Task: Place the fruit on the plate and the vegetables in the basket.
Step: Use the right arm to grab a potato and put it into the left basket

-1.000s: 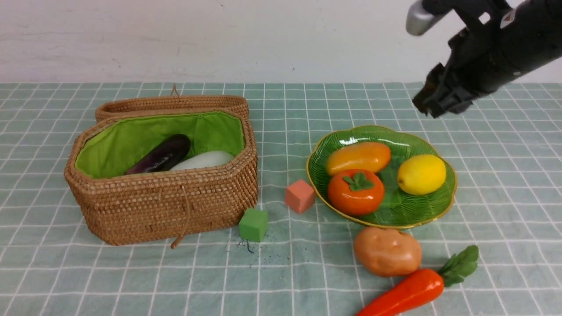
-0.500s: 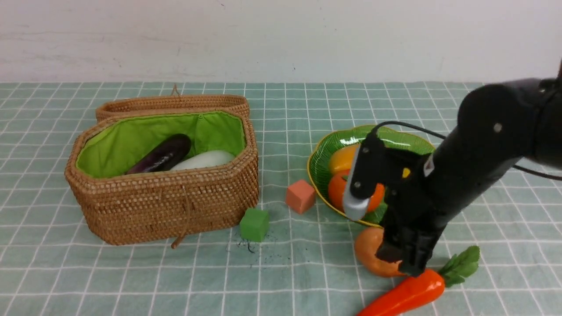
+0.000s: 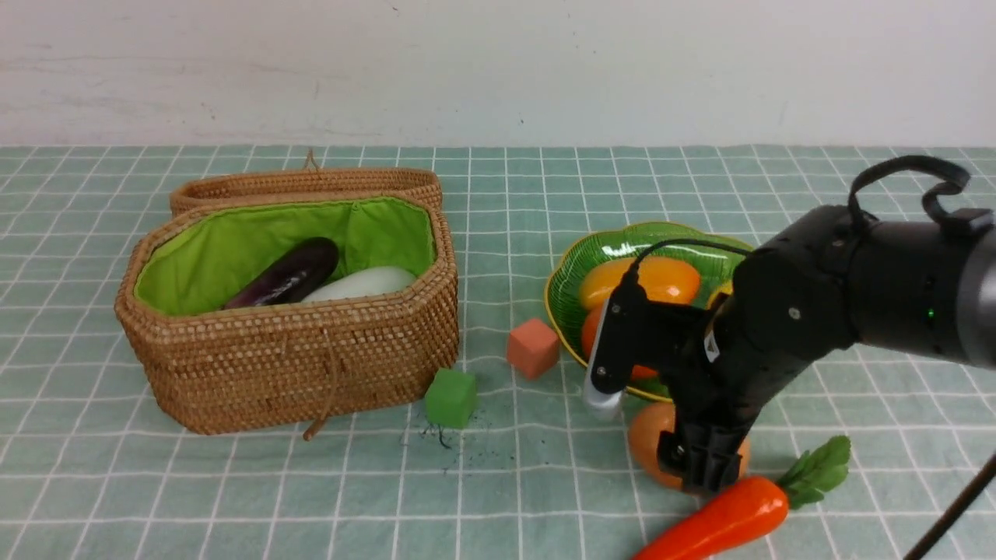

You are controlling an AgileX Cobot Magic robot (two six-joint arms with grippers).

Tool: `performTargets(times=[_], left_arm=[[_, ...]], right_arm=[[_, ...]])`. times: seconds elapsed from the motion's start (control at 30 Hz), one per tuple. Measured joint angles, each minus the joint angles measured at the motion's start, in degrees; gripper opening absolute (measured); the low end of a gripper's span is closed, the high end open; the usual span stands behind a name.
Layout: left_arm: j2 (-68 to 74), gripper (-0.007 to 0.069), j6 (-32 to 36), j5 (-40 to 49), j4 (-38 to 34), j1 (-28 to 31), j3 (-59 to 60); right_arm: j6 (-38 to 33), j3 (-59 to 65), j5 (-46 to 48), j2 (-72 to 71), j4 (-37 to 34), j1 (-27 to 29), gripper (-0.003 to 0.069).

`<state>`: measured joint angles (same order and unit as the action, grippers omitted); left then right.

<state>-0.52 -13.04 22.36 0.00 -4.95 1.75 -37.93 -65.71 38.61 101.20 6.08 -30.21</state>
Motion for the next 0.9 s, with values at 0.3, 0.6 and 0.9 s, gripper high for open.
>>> performTargets(times=[0.3,0.6,0.9], left_arm=[[0.00,0.0164,0.00,0.00,0.00,0.00,0.00],[0.00,0.0164,0.00,0.00,0.00,0.00,0.00],[0.00,0.0164,0.00,0.00,0.00,0.00,0.00]], right_arm=[[0.20,-0.39,-0.13,1.78,0.84,-0.07,0.0570],[0.20,-0.39,0.28,0.32,0.33,-0.07,0.0570],[-4.93,-2.94,0.87,-3.19,-13.35,-0.07,0.0568]])
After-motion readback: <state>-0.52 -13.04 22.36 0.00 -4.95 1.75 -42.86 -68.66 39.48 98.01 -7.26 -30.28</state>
